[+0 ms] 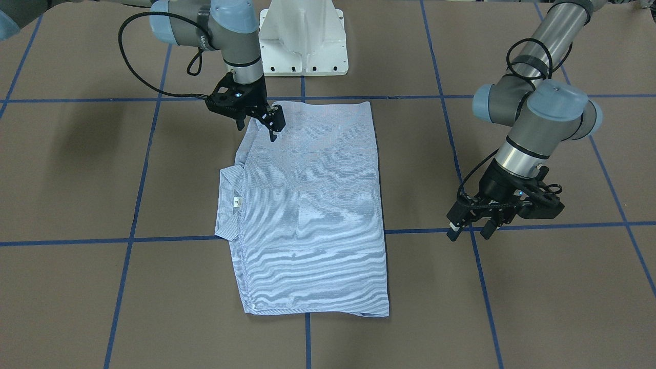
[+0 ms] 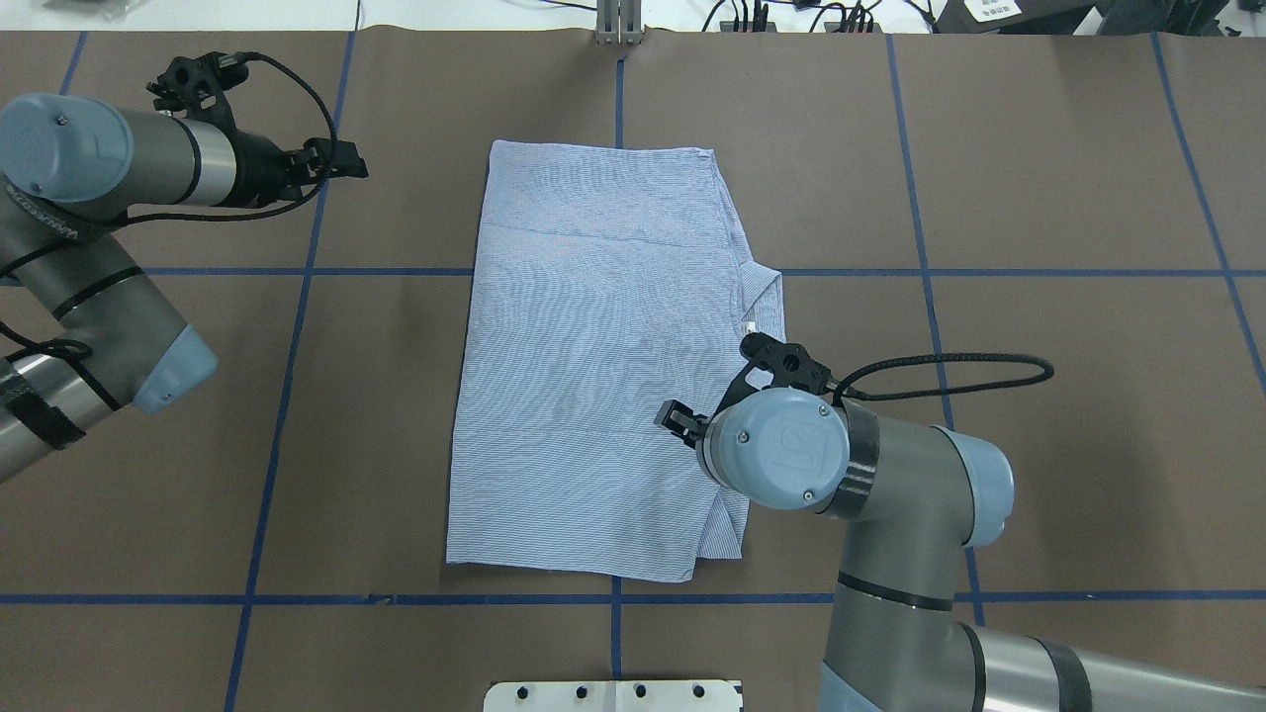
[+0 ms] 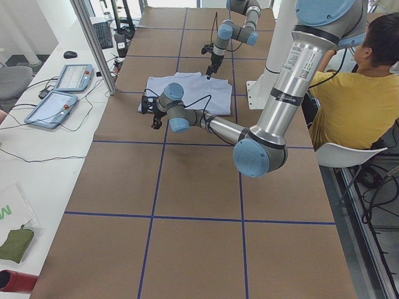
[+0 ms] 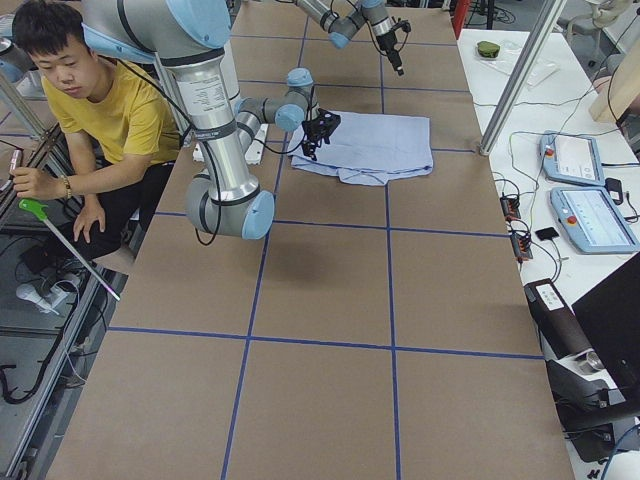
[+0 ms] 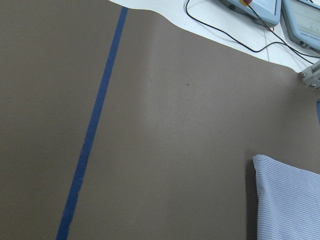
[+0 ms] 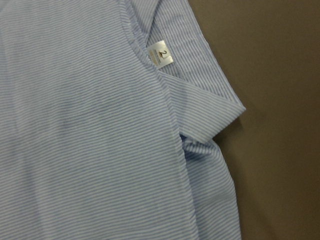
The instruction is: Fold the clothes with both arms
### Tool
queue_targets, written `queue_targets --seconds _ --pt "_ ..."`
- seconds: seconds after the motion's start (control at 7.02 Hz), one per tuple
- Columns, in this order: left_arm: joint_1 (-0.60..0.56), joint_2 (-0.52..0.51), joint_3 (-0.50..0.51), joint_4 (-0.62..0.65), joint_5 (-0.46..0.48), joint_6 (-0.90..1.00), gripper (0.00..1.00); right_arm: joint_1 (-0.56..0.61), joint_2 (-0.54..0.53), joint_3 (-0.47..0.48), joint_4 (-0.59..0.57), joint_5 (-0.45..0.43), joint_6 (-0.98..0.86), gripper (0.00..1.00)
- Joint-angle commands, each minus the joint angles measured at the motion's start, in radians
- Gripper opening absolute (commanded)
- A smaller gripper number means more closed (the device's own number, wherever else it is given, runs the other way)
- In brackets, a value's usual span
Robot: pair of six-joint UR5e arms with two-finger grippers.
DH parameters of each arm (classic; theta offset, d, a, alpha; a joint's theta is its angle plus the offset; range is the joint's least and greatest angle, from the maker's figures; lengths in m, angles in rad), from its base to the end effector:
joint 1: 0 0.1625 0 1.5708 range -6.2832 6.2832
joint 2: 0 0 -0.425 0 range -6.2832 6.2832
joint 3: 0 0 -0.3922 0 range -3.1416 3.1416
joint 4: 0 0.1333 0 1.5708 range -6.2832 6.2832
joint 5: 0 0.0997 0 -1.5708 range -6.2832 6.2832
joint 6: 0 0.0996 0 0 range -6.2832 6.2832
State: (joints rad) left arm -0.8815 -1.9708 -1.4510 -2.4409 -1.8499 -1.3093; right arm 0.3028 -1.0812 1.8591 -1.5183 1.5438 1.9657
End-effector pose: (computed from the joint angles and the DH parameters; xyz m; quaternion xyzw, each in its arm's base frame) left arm 0.3447 -0.5848 0.3936 0.1932 0.5162 -0.1814 0.8144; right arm -0.5513 -0.3147 0.2559 -0.0062 -0.4035 0.3179 0.8580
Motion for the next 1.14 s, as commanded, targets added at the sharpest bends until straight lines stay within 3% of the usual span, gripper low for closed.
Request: queue_targets --seconds 0.0,0.43,1.0 --pt "0.001 0.007 -0.003 0.0 0.001 -0.004 0.99 -0.065 -0.013 0.02 0.021 -0.079 0.389 0.99" --pt "0.004 0.012 -0.006 -0.003 0.001 -0.079 0.99 -0.135 -0.038 0.02 0.021 -0.105 0.565 0.96" --pt "0.009 0.012 -0.006 -0.004 0.005 -0.096 0.99 -0.156 -0.045 0.017 0.021 -0.107 0.575 0.92"
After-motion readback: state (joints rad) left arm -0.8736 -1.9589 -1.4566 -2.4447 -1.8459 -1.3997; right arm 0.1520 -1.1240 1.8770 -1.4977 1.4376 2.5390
